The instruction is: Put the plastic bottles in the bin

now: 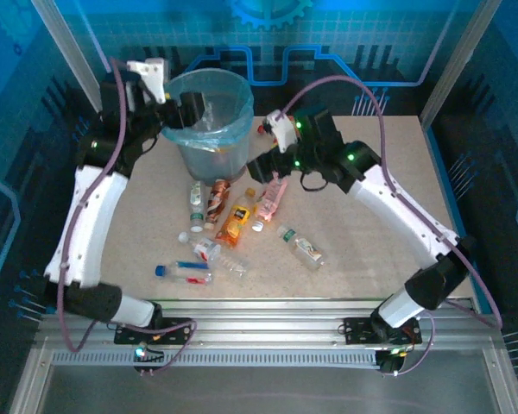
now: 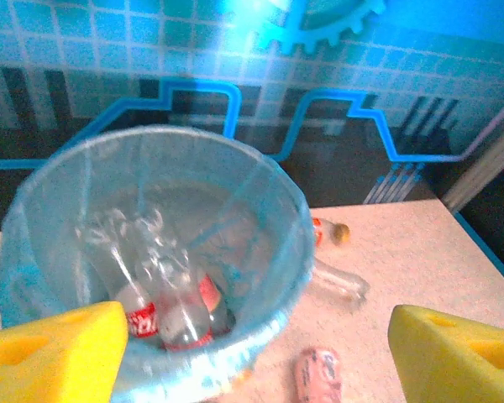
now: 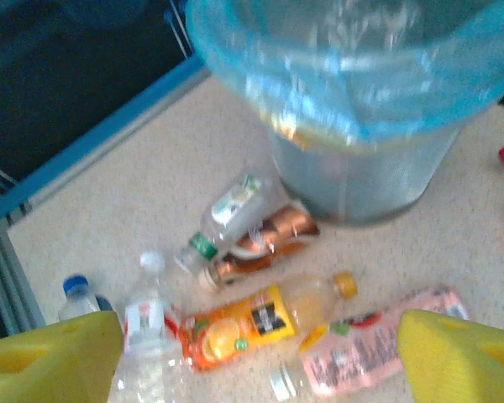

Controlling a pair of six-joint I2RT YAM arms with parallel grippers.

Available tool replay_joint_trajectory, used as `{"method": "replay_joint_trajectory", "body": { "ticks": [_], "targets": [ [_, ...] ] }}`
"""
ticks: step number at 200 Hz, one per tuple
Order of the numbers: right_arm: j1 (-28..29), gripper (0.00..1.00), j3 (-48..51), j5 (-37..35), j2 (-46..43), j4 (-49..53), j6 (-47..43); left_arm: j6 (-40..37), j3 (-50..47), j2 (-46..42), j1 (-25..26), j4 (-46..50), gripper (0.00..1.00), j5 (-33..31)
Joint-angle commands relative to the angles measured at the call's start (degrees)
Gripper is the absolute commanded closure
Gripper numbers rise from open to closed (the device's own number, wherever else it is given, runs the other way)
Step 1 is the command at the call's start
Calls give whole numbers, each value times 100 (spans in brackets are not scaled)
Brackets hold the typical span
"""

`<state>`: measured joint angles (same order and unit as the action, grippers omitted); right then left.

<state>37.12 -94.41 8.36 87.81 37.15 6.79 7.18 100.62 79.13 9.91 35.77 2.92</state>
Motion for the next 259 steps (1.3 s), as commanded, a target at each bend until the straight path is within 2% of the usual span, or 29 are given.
{"method": "replay_joint_trajectory", "body": {
  "ticks": [1, 38, 56, 81, 105, 138, 216, 259],
  "targets": [
    [106, 16, 771, 27, -414, -191, -315, -70, -847, -479, 116, 311, 18, 217],
    [316, 17, 1833, -244, -767, -241, -304, -24, -2347, -1479, 186, 593, 18, 644],
    [451, 19, 2186, -70, -798, -299, -298, 38, -2824, -1791, 182, 764, 18, 677],
    [1127, 18, 2468, 11, -617, -422, -545, 175, -3321, -2028, 187, 956, 17, 681],
    [1872, 15, 2564, -431, -231, -548, -493, 317, -3709, -2194, 184, 1027, 18, 693],
    [2470, 13, 2527, -761, 438, -688, -387, 403, -4157, -2477, 186, 1021, 17, 530],
    [2623, 11, 2071, -910, 1639, -565, -538, 273, -4303, -2839, 177, 1081, 16, 272],
    [2638, 17, 1817, -888, 2067, -525, -469, 206, -4253, -2991, 169, 1049, 15, 31]
  ]
}}
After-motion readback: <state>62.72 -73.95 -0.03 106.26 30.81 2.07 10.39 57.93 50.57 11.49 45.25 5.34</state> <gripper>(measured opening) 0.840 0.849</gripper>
